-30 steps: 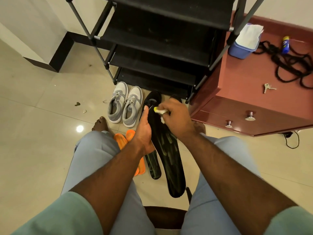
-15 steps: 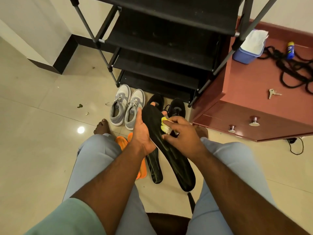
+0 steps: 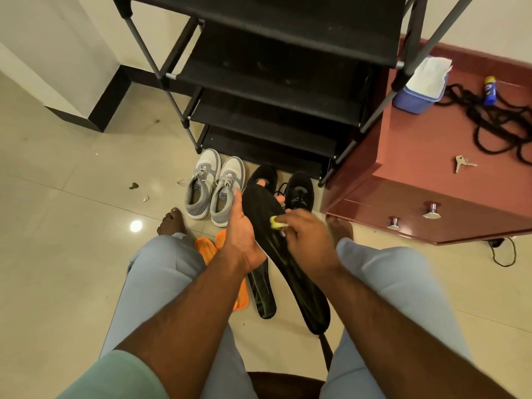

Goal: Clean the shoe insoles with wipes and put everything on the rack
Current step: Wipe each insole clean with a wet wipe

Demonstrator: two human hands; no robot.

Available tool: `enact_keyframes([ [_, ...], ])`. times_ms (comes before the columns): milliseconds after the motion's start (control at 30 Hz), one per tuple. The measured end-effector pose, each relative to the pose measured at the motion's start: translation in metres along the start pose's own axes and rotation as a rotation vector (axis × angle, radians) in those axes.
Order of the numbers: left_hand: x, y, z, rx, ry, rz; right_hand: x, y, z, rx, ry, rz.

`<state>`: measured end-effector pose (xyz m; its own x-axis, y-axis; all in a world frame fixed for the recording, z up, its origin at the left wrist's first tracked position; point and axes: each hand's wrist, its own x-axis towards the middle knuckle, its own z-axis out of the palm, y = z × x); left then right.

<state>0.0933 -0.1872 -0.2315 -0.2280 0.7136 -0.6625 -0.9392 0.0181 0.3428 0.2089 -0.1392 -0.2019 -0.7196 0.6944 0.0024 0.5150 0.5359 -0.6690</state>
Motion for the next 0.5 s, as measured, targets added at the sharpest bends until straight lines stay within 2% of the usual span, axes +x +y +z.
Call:
enact_keyframes([
  [67, 0.001, -0.001, 0.001, 0.002, 0.010, 0.004, 0.003, 0.008, -0.002, -0.076, 0.029, 0.135],
  [100, 0.001, -0.001, 0.002, -0.002, 0.007, 0.001, 0.002, 0.006, -0.002, -0.069, 0.014, 0.125],
  [200, 0.000, 0.002, -0.001, 0.005, 0.009, -0.004, -0.011, -0.009, 0.002, 0.031, -0.084, -0.082],
  [267, 0.000, 0.003, -0.001, 0.002, 0.009, -0.002, -0.012, -0.006, 0.003, -0.015, -0.093, -0.115],
  [400, 0.000, 0.001, 0.001, 0.019, 0.015, 0.011, 0.001, 0.007, 0.002, -0.098, 0.020, 0.139],
  [500, 0.000, 0.004, -0.001, 0.009, -0.004, -0.001, -0.007, -0.007, 0.008, 0.018, -0.048, -0.011],
])
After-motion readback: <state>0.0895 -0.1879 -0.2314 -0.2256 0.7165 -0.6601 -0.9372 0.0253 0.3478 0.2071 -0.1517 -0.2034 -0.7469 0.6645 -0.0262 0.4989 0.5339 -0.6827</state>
